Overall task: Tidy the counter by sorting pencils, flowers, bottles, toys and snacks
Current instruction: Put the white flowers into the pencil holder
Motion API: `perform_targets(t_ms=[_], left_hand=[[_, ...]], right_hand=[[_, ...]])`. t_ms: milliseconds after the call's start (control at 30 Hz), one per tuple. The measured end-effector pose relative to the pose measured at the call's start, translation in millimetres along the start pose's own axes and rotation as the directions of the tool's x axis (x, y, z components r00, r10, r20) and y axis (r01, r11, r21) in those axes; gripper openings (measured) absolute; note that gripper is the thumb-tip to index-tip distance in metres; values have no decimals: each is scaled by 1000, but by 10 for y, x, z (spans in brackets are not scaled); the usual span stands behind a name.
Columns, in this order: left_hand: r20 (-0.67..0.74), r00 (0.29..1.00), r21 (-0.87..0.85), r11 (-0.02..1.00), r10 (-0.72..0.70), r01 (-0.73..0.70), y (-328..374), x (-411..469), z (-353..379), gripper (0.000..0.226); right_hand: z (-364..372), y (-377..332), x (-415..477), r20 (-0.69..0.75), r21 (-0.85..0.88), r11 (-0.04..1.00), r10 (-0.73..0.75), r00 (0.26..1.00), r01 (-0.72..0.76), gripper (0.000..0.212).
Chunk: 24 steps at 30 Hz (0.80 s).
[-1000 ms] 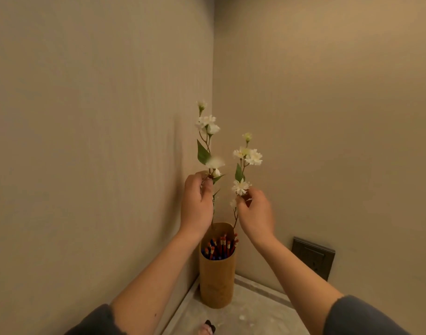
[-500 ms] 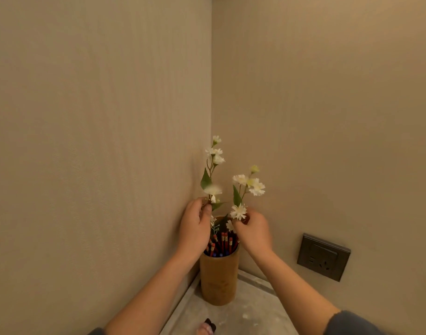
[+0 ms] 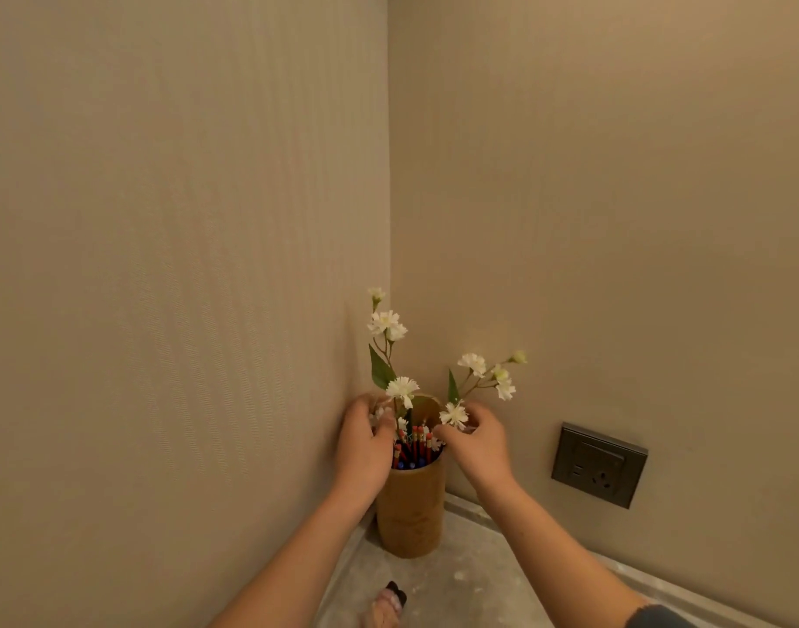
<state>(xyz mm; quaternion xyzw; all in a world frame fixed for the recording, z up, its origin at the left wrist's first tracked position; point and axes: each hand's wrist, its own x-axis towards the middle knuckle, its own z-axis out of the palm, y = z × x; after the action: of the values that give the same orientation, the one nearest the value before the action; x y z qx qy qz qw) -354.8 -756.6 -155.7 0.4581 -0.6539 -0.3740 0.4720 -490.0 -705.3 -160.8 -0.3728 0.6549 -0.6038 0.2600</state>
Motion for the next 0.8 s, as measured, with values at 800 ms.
perform_targets(t_ms=[800], left_hand=[[277,946,-180,958,-170,225,153,-1339,-569,29]], right_hand=[[-545,-132,-1668,53,11,985,174,983,-175,41]])
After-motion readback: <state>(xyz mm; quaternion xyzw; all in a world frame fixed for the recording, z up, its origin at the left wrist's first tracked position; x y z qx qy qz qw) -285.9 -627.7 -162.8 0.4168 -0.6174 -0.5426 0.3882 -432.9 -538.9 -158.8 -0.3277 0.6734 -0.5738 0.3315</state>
